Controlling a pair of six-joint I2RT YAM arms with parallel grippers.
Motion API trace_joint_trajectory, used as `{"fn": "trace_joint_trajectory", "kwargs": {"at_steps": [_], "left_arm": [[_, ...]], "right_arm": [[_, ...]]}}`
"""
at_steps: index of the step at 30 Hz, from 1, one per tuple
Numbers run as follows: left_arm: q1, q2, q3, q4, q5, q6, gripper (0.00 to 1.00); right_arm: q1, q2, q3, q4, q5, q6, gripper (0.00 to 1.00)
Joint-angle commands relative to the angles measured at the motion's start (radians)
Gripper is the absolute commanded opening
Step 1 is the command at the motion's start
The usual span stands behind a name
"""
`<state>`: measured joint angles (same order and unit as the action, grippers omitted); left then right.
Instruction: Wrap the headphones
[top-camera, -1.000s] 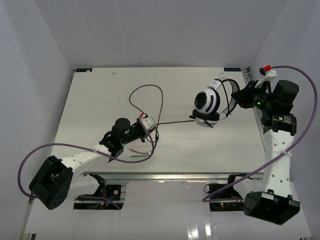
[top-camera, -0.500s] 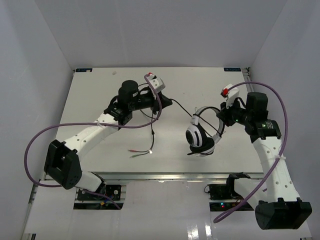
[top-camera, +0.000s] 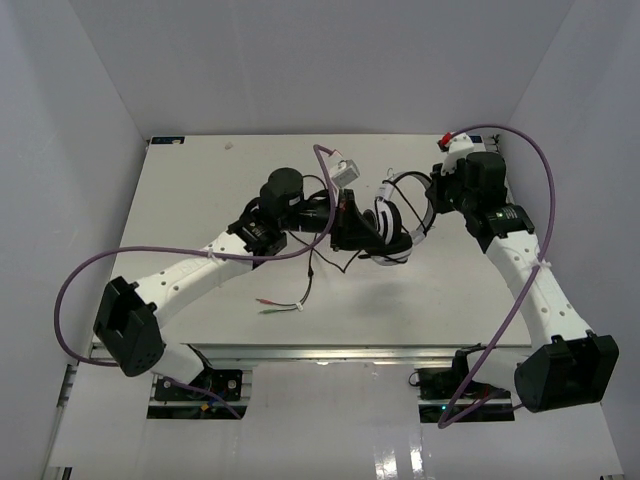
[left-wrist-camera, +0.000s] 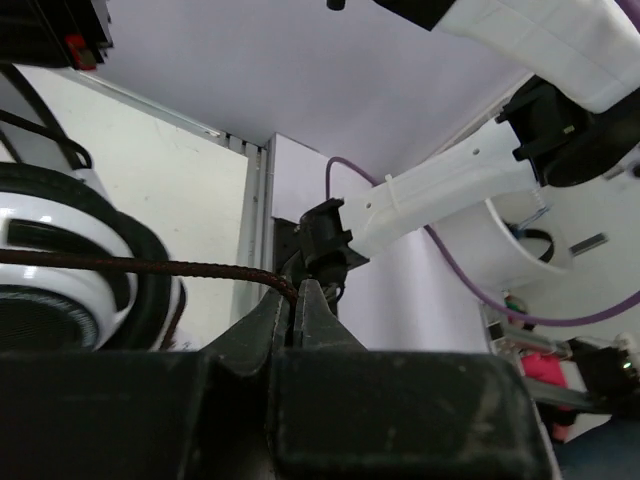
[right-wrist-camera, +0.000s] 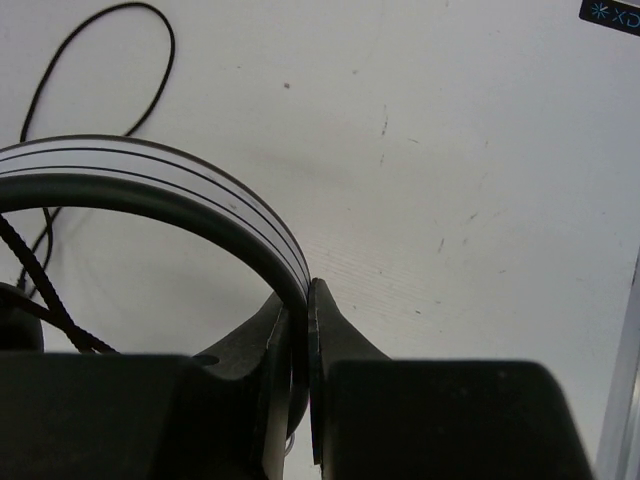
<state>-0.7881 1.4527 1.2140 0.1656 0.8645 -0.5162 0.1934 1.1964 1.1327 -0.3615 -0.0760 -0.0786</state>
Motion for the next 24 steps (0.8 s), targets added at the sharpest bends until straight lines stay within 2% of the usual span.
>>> {"fn": "trace_joint_trajectory", "kwargs": {"at_steps": [1,3,5,7,9,14,20,24], "left_arm": [[-0.056,0.049,-0.004,0.219,-0.080,-0.282,0.08],[-0.082,0.103,0.031,0.230,-0.125,-0.340,0.16],[-0.118,0.145,0.054,0.235,-0.189,-0.384,0.17],[-0.148,0.177,0.063,0.246,-0.241,-0.433,0.25],[-0.169,0.195,0.068,0.233,-0.328,-0.431,0.36],[-0.207,0.215,0.061,0.178,-0.459,-0.376,0.50],[-0.316,0.196,-0.051,0.183,-0.599,-0.199,0.55],[-0.408,0.198,-0.139,0.223,-0.697,0.062,0.61]], "right_arm": [[0.009,0.038,0.063,0.128,0.133,0.152,0.08],[0.009,0.043,0.056,0.146,0.137,0.166,0.08],[0.009,0.057,0.058,0.161,0.128,0.187,0.08],[0.009,0.072,0.071,0.161,0.116,0.198,0.08],[0.009,0.092,0.088,0.156,0.110,0.210,0.08],[0.007,0.084,0.072,0.156,0.081,0.231,0.08],[-0.043,0.077,0.103,0.132,-0.043,0.299,0.08],[-0.121,0.123,0.174,0.075,-0.214,0.395,0.08]]}}
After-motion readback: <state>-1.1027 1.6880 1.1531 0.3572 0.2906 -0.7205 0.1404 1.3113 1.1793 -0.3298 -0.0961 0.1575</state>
